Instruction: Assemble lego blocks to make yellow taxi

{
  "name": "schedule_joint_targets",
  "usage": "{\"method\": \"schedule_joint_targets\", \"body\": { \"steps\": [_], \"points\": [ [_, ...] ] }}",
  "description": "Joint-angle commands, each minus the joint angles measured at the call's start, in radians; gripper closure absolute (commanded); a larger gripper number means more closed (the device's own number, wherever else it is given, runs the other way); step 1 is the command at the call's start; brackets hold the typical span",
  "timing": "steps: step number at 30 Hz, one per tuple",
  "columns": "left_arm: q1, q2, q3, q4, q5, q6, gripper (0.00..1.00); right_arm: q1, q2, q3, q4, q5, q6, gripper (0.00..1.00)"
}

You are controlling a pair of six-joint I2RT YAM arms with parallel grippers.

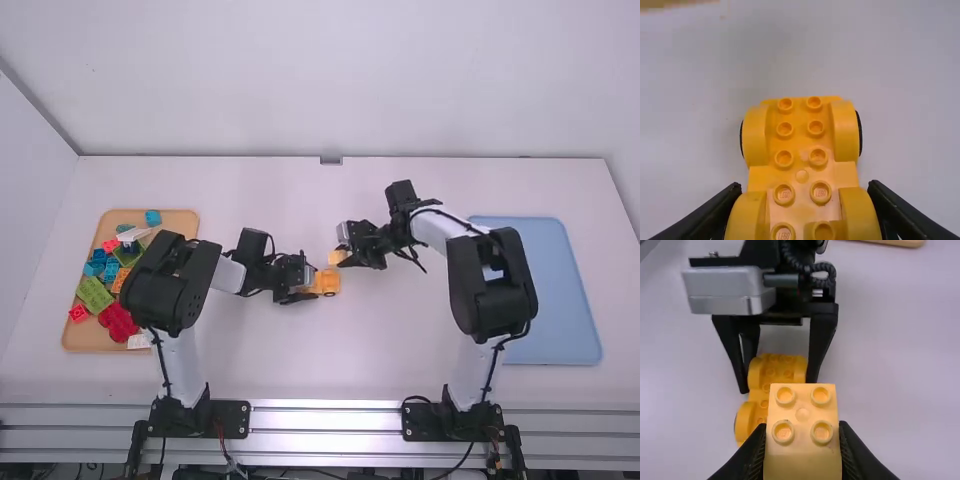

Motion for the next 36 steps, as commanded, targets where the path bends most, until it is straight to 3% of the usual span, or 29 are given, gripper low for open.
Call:
{"method": "schedule_joint_targets", "body": {
  "steps": [1, 9, 16, 20, 27, 31, 35, 36],
  "points": [
    [0.003, 0.011, -0.003, -0.006, 0.016, -0.003, 0.35, 0.0, -0.02, -0.042, 0.039, -0.01, 0.101, 0.81],
    [0.005, 0.011, 0.045, -0.063, 0.016, -0.01, 0.34, 0.032, -0.02, -0.1, 0.101, 0.006, 0.121, 0.81],
    [0.005, 0.011, 0.095, -0.152, 0.016, -0.023, 0.33, 0.078, -0.02, -0.158, 0.246, 0.082, 0.225, 0.85],
    [0.005, 0.011, 0.092, -0.139, 0.016, -0.026, 0.31, 0.071, -0.02, -0.194, 0.331, 0.084, 0.293, 0.85],
    [-0.008, 0.012, 0.092, -0.146, 0.013, -0.026, 0.29, 0.056, -0.02, -0.201, 0.341, 0.067, 0.314, 0.84],
    [-0.003, 0.013, 0.084, -0.156, 0.002, -0.018, 0.2, 0.057, -0.02, -0.201, 0.341, 0.068, 0.314, 0.84],
    [-0.009, 0.013, 0.07, -0.144, -0.01, -0.017, 0.23, 0.056, -0.02, -0.201, 0.342, 0.066, 0.314, 0.84],
    [-0.009, 0.013, 0.068, -0.143, -0.01, 0.002, 0.28, 0.056, -0.02, -0.201, 0.342, 0.066, 0.314, 0.84]
  ]
}}
